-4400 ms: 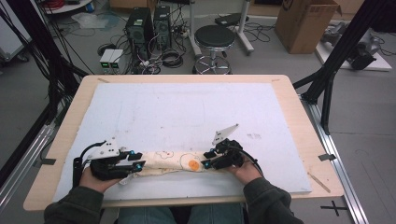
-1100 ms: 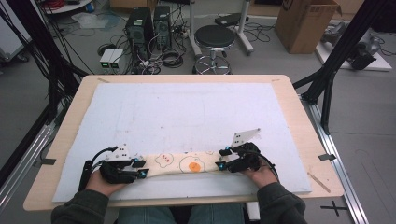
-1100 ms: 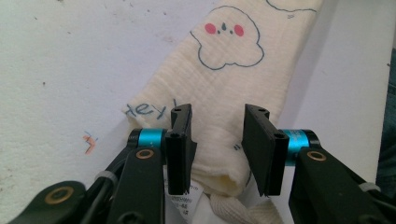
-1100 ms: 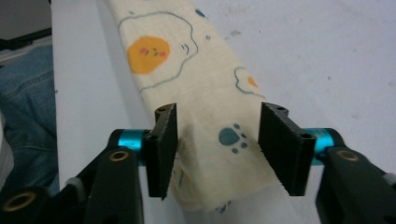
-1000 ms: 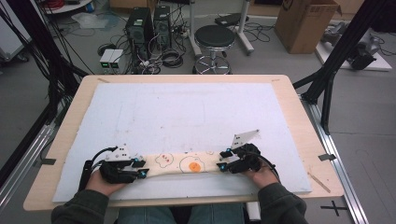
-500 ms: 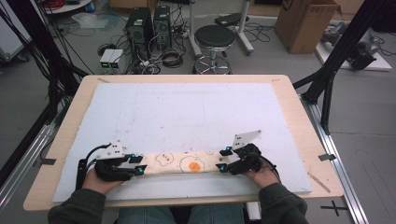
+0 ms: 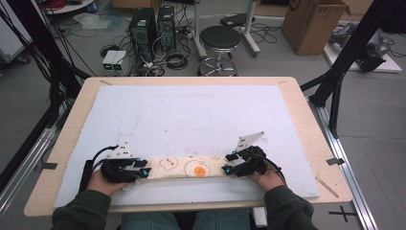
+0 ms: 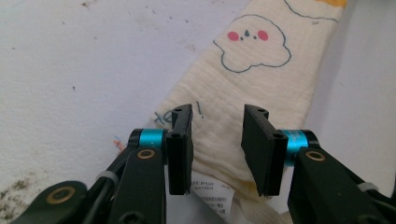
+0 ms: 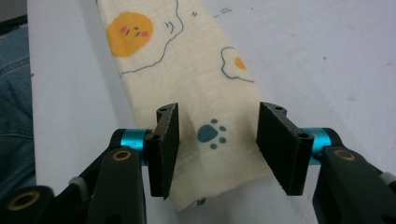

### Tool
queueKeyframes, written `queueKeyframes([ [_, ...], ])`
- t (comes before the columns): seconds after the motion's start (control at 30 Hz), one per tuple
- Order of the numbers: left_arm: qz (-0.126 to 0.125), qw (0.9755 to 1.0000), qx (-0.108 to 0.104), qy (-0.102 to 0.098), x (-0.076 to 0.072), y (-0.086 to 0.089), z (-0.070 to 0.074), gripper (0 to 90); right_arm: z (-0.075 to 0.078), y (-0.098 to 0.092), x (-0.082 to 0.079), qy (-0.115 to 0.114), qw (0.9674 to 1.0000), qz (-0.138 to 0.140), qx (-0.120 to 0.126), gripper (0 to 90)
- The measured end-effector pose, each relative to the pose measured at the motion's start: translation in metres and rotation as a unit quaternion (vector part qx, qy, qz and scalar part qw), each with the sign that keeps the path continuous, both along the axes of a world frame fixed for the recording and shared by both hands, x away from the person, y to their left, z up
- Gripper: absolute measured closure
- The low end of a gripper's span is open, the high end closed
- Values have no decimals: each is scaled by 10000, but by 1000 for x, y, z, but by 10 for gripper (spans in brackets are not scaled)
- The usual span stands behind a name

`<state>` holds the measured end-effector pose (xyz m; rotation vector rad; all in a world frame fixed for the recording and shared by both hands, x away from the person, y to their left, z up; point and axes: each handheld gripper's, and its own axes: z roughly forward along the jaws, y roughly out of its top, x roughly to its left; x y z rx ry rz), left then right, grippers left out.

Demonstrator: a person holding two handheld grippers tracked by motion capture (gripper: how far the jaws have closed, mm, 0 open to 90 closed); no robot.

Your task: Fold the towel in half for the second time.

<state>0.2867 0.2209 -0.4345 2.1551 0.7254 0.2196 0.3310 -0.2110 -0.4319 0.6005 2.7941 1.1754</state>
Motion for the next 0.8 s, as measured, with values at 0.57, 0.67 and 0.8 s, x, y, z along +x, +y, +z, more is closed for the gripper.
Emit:
queueKeyframes([
  [0.57, 42, 9994, -298, -152, -1, 4, 12, 596, 8, -3, -2, -117, 9996, -119, 222, 412],
  [0.67, 80, 9989, -413, -205, 3, 7, 19, 583, 15, -8, 4, -39, 9989, -218, 410, 409],
  [0.8, 198, 9984, -491, -210, 12, 9, 25, 568, 21, -13, 12, 29, 9976, -361, 591, 419],
])
